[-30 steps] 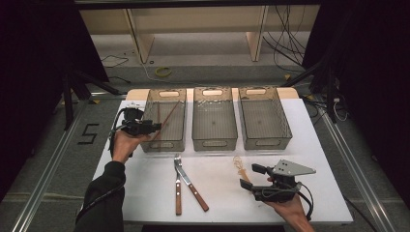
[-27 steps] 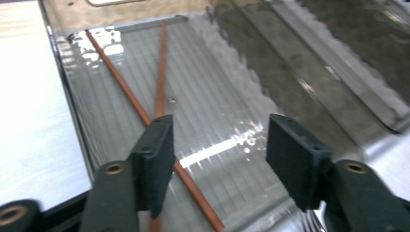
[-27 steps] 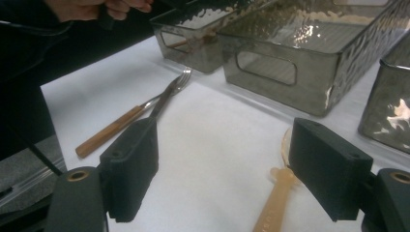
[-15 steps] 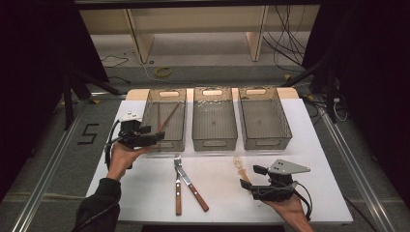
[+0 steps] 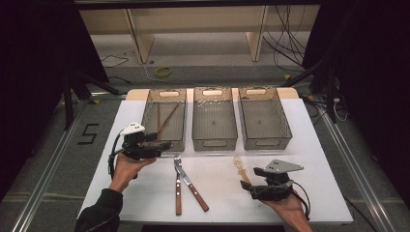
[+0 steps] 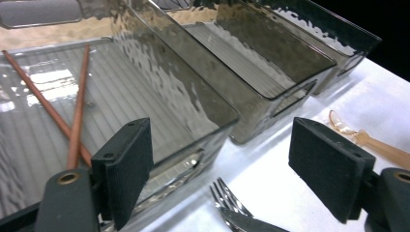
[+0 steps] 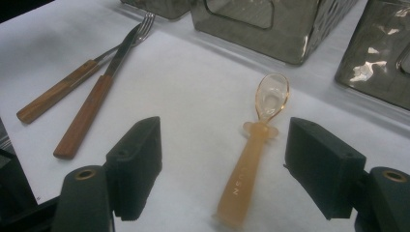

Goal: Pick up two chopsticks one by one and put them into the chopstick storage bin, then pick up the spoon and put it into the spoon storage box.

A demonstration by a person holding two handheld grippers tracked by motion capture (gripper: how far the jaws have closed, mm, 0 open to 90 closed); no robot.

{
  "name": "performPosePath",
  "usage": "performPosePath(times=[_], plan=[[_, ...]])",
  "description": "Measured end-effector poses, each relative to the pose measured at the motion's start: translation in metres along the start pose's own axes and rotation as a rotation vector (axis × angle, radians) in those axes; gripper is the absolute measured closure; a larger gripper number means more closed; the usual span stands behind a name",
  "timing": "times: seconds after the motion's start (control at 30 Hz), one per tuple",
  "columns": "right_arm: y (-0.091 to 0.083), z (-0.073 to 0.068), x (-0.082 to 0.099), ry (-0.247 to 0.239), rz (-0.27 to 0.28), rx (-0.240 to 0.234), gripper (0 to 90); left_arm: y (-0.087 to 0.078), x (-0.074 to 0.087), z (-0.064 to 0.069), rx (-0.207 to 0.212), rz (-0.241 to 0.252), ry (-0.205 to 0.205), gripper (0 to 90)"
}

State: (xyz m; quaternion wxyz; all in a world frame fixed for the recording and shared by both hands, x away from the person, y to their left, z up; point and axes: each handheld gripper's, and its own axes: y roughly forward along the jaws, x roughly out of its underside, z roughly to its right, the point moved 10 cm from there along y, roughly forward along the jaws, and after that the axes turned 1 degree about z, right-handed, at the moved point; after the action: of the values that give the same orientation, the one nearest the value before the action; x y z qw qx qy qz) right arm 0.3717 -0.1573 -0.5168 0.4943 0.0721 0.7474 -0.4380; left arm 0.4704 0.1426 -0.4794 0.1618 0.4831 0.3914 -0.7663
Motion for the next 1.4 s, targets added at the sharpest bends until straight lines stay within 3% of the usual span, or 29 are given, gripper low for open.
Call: performPosePath(times=[0.17, 0.67, 1.4], plan=[[0.004, 0.003, 0.004, 0.005, -0.032, 0.021, 30.4, -0.001, 0.006, 0.011, 0.032, 0.02, 0.003, 21.4], [0.011, 0.014, 0.014, 0.024, -0.124, 0.087, 33.7, -0.007, 0.024, 0.03, 0.034, 0.039, 0.032, 21.3], [0.023, 0.013, 0.024, 0.001, -0.223, 0.116, 45.3, -0.015, 0.052, 0.036, 0.007, 0.005, 0.083, 21.1]])
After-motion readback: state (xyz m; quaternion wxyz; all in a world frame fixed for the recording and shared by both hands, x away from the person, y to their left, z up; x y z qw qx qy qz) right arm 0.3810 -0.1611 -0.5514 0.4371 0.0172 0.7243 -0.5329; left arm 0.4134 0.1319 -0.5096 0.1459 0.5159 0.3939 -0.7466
